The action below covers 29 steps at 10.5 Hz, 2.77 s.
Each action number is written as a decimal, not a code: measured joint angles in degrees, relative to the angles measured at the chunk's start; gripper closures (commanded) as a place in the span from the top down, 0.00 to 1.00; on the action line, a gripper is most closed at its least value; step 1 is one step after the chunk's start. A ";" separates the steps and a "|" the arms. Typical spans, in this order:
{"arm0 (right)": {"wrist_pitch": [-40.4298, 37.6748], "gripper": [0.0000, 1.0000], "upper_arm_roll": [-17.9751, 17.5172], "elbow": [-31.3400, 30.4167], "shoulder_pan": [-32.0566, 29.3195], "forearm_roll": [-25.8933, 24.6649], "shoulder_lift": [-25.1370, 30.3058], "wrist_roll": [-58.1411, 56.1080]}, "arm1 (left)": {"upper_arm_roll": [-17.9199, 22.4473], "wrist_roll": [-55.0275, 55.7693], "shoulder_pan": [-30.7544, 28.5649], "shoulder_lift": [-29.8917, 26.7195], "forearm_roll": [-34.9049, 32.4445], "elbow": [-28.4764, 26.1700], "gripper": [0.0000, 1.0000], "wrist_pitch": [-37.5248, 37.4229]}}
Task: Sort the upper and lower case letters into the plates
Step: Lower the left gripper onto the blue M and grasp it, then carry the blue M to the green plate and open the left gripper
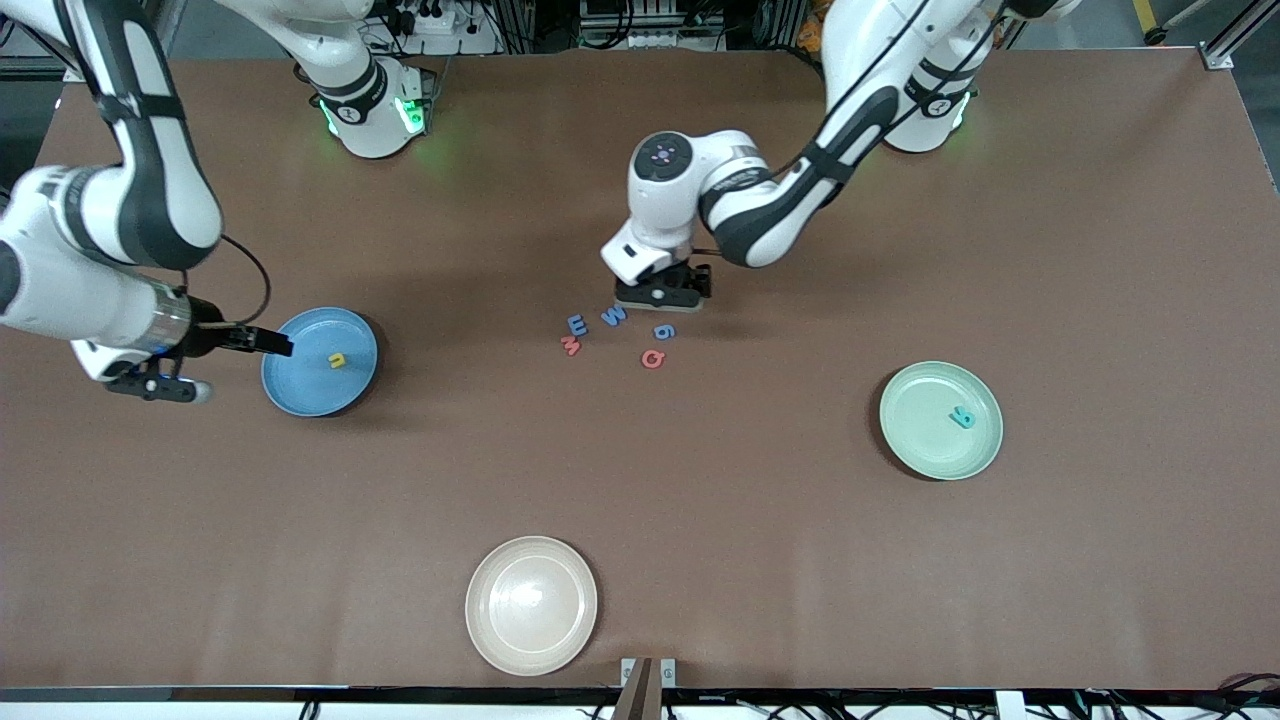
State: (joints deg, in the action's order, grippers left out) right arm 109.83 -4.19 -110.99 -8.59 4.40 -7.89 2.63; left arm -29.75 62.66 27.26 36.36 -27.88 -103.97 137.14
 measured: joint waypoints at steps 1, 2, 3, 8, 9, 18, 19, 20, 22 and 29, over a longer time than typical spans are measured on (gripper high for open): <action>-4.49 1.00 0.02 4.27 0.00 -0.19 1.12 0.19 | 0.03 -2.63 1.99 2.03 -0.03 2.92 1.00 0.00; -9.59 1.00 0.00 9.33 0.00 -0.33 1.79 0.93 | 0.05 -6.66 3.47 3.25 -0.03 4.88 1.00 -0.01; -15.09 1.00 -0.13 15.22 0.02 -0.35 2.06 2.00 | 0.10 -10.89 4.53 3.96 -0.14 5.82 1.00 -0.04; -23.44 1.00 -3.71 24.03 1.41 -4.69 4.77 2.94 | 3.55 -24.29 5.66 7.28 -6.08 6.73 1.00 -0.08; -23.62 1.00 -4.02 24.05 1.74 -5.10 5.28 3.06 | 3.56 -25.45 5.74 7.85 -6.08 7.20 1.00 -0.07; -26.75 1.00 -2.32 24.27 2.17 -2.94 8.92 -2.06 | 4.91 -25.62 8.58 10.99 -6.08 10.63 0.75 -0.09; -26.69 1.00 -1.71 24.71 2.42 -2.94 9.03 -2.06 | 5.29 -25.62 8.71 11.02 -6.08 10.79 0.65 -0.09; -26.63 1.00 -1.16 25.87 2.45 -2.86 8.97 -2.09 | 5.48 -25.62 8.70 11.06 -6.08 10.90 0.50 -0.09; -26.61 1.00 -0.89 27.66 2.48 -2.58 8.90 -2.10 | 5.44 -25.13 8.82 11.07 -6.08 11.13 0.00 -0.07; -25.86 1.00 -0.87 27.87 2.86 -2.06 8.25 -2.09 | 5.97 -15.65 6.86 5.19 -0.36 12.82 0.00 -6.05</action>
State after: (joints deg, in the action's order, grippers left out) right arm 83.97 -5.05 -83.12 -5.73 2.34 0.37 0.53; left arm -23.78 47.01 34.11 41.55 -28.24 -91.15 131.09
